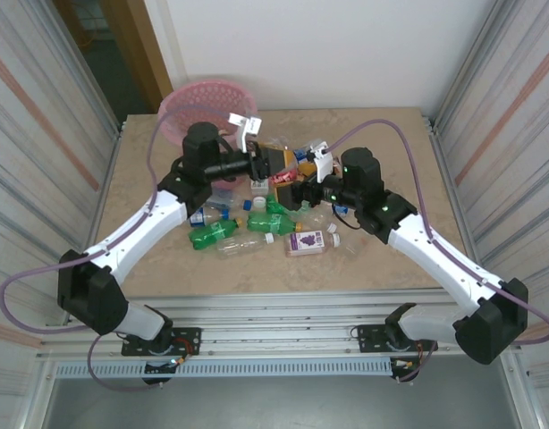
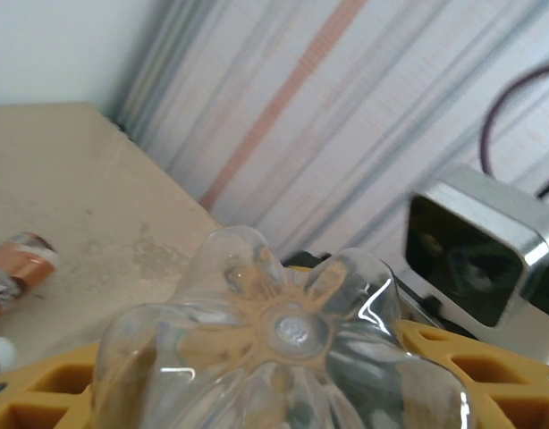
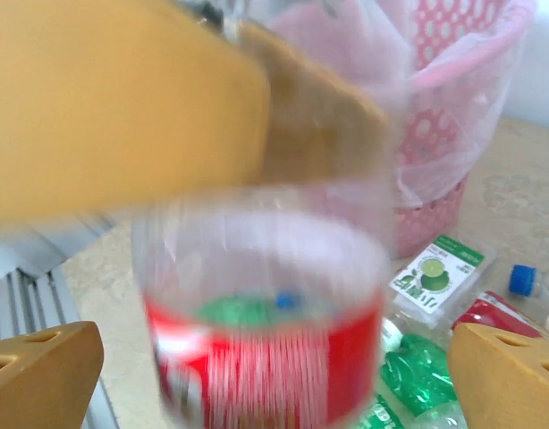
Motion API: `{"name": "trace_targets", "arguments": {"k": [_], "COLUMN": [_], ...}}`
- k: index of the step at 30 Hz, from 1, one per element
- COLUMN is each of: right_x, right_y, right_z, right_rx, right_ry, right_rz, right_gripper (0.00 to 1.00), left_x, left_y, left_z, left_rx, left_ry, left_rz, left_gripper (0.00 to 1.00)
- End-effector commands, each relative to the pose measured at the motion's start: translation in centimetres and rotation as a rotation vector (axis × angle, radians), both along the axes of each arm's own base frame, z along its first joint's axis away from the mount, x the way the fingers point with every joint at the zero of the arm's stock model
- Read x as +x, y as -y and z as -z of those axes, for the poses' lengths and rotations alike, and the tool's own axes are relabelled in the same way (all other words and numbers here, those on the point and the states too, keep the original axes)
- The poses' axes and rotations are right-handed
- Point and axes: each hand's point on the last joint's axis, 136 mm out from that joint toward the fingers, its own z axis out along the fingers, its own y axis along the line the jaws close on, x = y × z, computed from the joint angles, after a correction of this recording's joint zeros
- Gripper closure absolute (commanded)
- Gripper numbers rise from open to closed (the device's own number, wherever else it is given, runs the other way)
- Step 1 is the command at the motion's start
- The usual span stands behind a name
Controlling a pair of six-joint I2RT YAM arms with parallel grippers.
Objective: Put the plastic bottles in the bin
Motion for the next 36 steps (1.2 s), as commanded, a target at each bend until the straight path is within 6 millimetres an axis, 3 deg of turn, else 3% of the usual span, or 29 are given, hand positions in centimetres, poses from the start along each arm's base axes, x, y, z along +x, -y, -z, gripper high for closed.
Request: {"name": "trace_targets", "arguments": {"k": [1, 10, 14, 17, 26, 31, 36], "right_x": [-0.3, -0.2, -0.2, -0.3, -0.1, 0.2, 0.4], "right_y": [1.6, 6.3, 8.7, 10.0, 14.0, 15.7, 17.8], "right_z": [-1.7, -1.0, -0.1, 0.4, 0.6, 1.4, 2.7], "right_rx": [0.017, -0.032, -0.067, -0.074, -0.022, -0.011, -0.005], "right_ry": [0.022, -0.02, -0.065, -0.093, -0.158, -0.21, -0.274], "right_rz": [0.076, 0.315, 0.431, 0.485, 0.627, 0.684, 0.757], "right_gripper": [0.02, 0.02, 0.02, 0.02, 0.02, 0.02, 0.02], "left_x": [1.3, 8.2, 12.0, 14.7, 20.4, 22.1, 23.0], "left_y": [-3.2, -12.2, -16.4, -18.5, -20.4, -21.4, -22.0], "left_z": [-4.9, -9.3, -9.5, -9.0, -3.3, 0.3, 3.5], "left_rx": [-0.023, 0.066, 0.208, 0.29, 0.472, 0.523, 0.579], "left_ry": [0.101, 0.228, 0.277, 0.268, 0.137, 0.048, -0.026], "left_rz": [-0.104, -0.439, -0.636, -0.708, -0.727, -0.722, -0.71], "left_gripper": [0.82, 0.82, 0.82, 0.82, 0.77, 0.77, 0.7]}}
